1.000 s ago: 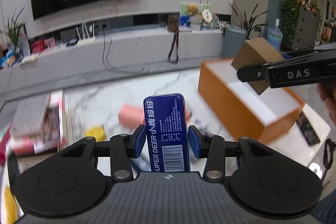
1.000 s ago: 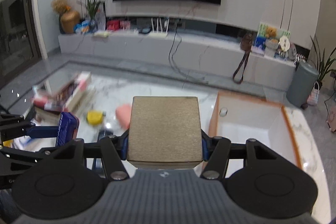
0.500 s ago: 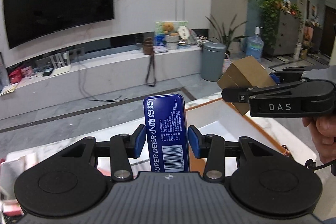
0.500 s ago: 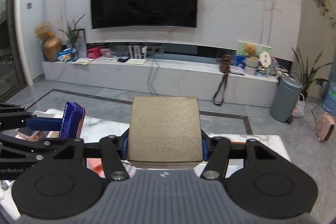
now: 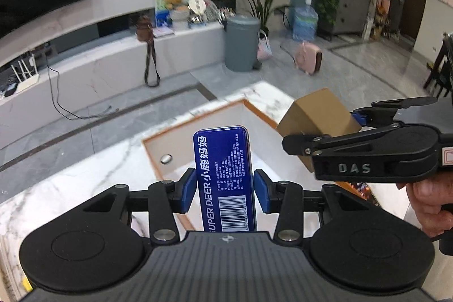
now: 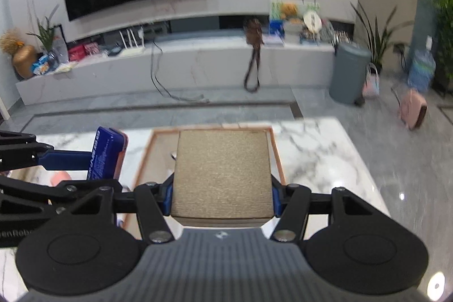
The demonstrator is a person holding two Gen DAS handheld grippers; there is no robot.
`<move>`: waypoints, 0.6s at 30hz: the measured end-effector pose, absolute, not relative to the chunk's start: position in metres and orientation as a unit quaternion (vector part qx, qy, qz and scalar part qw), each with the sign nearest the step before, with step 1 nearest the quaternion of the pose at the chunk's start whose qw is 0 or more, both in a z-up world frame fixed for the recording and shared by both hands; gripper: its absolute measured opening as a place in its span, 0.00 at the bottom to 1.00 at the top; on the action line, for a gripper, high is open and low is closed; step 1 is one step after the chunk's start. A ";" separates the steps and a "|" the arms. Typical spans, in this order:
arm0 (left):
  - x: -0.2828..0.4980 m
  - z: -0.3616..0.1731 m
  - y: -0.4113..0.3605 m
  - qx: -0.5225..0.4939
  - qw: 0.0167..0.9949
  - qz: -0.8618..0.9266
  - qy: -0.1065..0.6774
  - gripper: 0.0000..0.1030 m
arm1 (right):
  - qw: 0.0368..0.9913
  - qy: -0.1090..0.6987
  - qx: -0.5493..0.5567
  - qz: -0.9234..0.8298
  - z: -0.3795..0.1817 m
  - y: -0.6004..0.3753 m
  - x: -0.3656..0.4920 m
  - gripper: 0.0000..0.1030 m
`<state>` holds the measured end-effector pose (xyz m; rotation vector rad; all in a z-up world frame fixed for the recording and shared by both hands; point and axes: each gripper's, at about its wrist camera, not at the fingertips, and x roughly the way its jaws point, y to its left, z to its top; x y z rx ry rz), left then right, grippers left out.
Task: Organize rigid objects
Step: 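Lift both held items and carry them over the open orange box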
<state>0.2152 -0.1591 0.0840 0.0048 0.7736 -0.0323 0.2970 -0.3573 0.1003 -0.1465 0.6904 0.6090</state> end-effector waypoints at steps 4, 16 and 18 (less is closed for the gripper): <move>0.226 0.060 -0.170 0.027 0.916 -0.010 0.401 0.48 | 0.886 0.363 -0.080 0.279 0.073 -0.362 0.309 0.59; 0.245 0.030 -0.180 0.048 0.890 0.000 0.454 0.48 | 0.864 0.415 -0.104 0.263 0.020 -0.359 0.326 0.58; 0.246 0.025 -0.180 0.050 0.885 0.000 0.462 0.48 | 0.861 0.421 -0.112 0.262 0.015 -0.357 0.324 0.58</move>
